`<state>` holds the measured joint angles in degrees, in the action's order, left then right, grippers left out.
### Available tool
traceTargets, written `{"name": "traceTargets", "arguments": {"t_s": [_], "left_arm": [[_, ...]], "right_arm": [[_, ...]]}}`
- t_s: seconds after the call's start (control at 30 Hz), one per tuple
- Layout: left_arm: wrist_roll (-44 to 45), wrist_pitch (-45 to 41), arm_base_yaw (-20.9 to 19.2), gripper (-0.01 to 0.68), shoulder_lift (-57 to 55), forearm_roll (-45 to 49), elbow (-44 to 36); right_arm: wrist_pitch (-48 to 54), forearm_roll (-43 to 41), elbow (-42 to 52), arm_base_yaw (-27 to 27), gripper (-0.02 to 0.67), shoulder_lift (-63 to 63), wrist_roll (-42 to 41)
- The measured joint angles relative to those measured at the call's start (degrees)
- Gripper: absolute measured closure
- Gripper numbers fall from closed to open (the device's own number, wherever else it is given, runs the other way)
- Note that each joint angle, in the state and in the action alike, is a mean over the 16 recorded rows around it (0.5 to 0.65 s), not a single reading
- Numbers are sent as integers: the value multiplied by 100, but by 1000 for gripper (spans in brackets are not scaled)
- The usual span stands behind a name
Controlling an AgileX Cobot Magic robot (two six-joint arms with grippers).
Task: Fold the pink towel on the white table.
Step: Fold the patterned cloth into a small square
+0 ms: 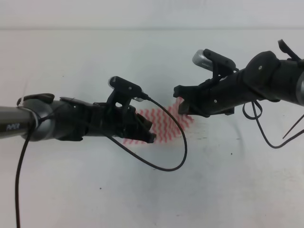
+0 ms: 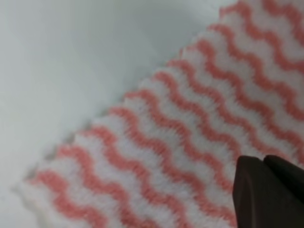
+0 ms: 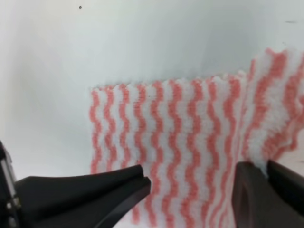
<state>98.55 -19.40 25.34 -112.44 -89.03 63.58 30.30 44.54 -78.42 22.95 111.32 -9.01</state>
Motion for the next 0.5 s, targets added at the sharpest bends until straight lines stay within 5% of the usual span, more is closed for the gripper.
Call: {"name": "traceTargets", "arguments": {"t_s": [0.5], "left_arm": [[-882, 180, -119, 678, 287, 848, -73]], "right_arm": [[1, -28, 1, 5, 665, 3, -1]]}}
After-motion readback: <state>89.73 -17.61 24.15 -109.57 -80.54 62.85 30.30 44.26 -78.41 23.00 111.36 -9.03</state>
